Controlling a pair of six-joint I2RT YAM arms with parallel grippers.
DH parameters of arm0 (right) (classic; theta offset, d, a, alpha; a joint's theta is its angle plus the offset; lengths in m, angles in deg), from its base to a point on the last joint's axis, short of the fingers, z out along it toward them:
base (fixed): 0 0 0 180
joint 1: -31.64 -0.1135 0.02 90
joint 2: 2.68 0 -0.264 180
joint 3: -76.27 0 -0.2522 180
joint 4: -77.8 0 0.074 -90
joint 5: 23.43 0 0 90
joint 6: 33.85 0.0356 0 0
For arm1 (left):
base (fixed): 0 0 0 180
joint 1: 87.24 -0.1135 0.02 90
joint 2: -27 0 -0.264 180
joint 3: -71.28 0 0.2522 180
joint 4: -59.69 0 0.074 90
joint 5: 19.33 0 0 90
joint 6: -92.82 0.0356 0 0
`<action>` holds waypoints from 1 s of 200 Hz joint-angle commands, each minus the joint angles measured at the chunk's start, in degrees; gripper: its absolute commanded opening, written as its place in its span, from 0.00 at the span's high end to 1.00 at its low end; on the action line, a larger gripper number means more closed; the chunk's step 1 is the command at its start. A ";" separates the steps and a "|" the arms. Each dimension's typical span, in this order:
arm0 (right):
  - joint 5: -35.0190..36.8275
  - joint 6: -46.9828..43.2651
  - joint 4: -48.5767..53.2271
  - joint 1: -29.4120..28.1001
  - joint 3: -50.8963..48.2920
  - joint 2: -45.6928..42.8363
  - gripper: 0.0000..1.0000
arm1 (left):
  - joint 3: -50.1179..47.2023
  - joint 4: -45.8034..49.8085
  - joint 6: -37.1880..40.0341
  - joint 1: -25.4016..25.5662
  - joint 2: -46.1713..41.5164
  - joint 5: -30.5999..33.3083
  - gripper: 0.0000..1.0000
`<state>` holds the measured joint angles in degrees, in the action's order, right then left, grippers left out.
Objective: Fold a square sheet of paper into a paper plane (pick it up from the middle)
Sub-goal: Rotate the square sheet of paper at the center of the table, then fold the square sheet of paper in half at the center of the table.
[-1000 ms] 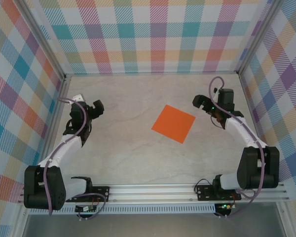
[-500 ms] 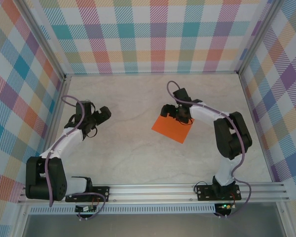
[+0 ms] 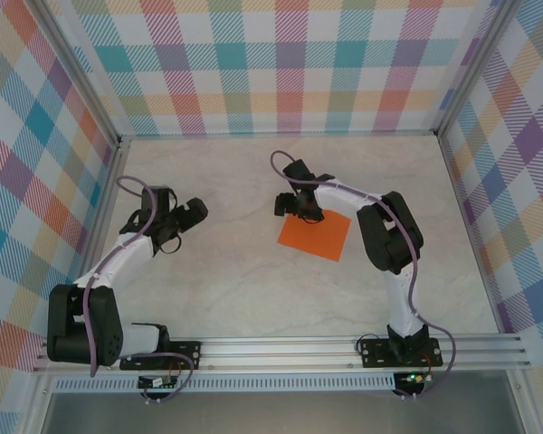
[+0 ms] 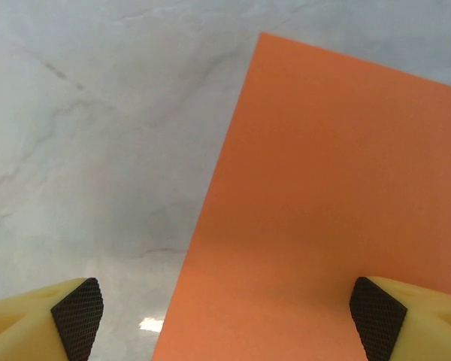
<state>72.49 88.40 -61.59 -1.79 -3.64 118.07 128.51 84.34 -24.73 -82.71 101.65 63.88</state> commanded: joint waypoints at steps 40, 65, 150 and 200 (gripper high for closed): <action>-12.81 1.66 1.11 -7.99 -14.11 -7.91 0.11 | 1.21 1.86 -1.86 1.89 2.36 -2.55 0.04; -6.04 2.60 4.38 -8.14 -12.70 -12.29 0.11 | 0.48 1.33 -3.37 2.75 3.11 -2.62 0.04; -0.31 -13.28 20.15 -6.12 -10.39 -12.32 0.00 | 0.10 1.06 -5.63 5.66 5.32 -2.66 0.03; 0.01 -13.30 20.26 -4.67 -7.29 -8.80 0.00 | -0.62 0.62 -6.06 6.33 5.28 -2.53 0.01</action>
<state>72.97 77.04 -43.19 -7.27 -13.87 108.25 128.46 85.37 -29.78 -77.24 106.35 62.11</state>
